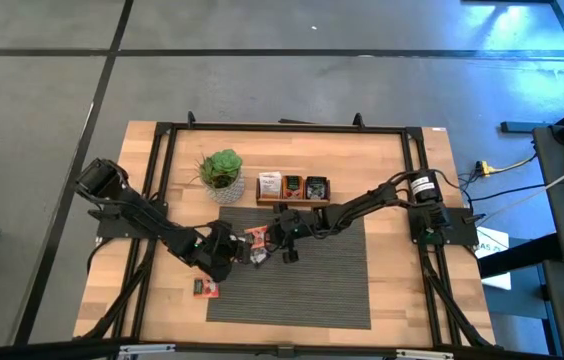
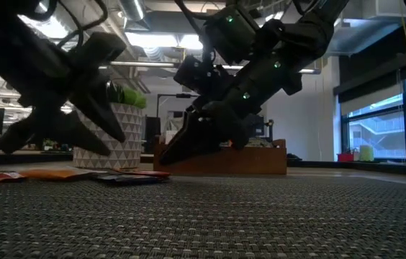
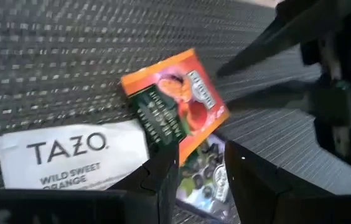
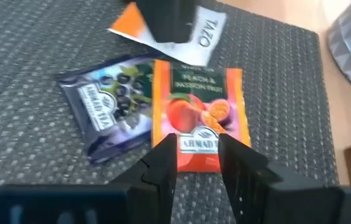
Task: Pick & Place Tea
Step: Put the orange tea bag into the middle section of the wooden organizer
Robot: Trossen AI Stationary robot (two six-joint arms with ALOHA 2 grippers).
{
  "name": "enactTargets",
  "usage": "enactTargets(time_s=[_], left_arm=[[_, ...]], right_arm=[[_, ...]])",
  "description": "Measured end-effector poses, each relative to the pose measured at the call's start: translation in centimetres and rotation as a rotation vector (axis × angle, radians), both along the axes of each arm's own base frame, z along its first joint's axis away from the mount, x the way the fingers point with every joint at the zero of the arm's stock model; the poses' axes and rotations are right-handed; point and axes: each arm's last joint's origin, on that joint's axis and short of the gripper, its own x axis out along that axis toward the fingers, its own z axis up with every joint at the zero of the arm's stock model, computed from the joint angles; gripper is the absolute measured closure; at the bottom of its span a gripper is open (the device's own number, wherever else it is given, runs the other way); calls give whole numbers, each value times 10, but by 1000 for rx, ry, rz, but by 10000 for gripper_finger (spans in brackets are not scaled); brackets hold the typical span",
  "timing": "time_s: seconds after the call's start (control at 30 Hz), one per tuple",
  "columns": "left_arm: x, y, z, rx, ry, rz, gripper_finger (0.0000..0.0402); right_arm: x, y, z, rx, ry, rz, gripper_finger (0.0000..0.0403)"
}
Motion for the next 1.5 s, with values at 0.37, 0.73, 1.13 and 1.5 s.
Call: enactTargets(time_s=[0.37, 0.73, 1.13, 1.5], left_arm=[[-4, 5, -6, -29, 32, -5, 276], [-3, 5, -6, -64, 24, 18, 276], [7, 20, -4, -84, -26, 100, 276], [13, 30, -3, -67, -7, 84, 277]], right_arm=[[2, -15, -16, 35, 37, -53, 303], [0, -15, -20, 30, 75, -53, 309], [-1, -15, -21, 27, 83, -53, 309], [-1, -15, -22, 26, 83, -53, 309]])
